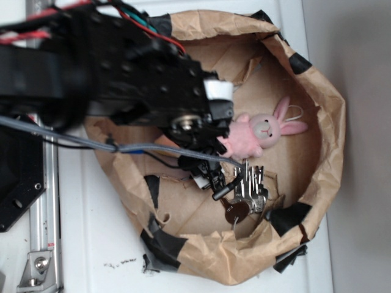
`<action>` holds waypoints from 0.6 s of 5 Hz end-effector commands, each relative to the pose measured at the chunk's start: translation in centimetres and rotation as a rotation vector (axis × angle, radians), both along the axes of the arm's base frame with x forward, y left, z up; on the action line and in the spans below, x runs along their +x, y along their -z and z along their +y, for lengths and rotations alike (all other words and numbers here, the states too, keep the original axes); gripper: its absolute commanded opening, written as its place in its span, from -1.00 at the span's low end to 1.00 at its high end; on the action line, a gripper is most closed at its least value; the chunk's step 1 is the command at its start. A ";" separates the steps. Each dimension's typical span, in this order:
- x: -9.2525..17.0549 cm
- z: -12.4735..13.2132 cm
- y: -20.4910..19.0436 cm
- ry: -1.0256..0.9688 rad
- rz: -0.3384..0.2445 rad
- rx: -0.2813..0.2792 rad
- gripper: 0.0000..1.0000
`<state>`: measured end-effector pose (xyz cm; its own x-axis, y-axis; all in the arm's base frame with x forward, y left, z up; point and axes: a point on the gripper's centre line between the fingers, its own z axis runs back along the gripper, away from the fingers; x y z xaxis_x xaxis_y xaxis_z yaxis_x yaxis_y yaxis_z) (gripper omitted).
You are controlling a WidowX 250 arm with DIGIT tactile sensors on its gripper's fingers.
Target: Grab the green sponge.
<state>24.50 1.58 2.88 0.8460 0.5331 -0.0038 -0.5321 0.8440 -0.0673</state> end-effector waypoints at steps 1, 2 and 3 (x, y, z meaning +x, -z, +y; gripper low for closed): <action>0.3 -1.3 1.8 0.073 0.024 0.026 -1.00; 0.3 -1.1 -3.0 0.143 -0.040 0.038 -1.00; 0.5 -1.0 -7.9 0.285 -0.105 0.047 -1.00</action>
<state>24.60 0.41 9.55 0.9591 0.2778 0.0553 -0.2750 0.9600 -0.0530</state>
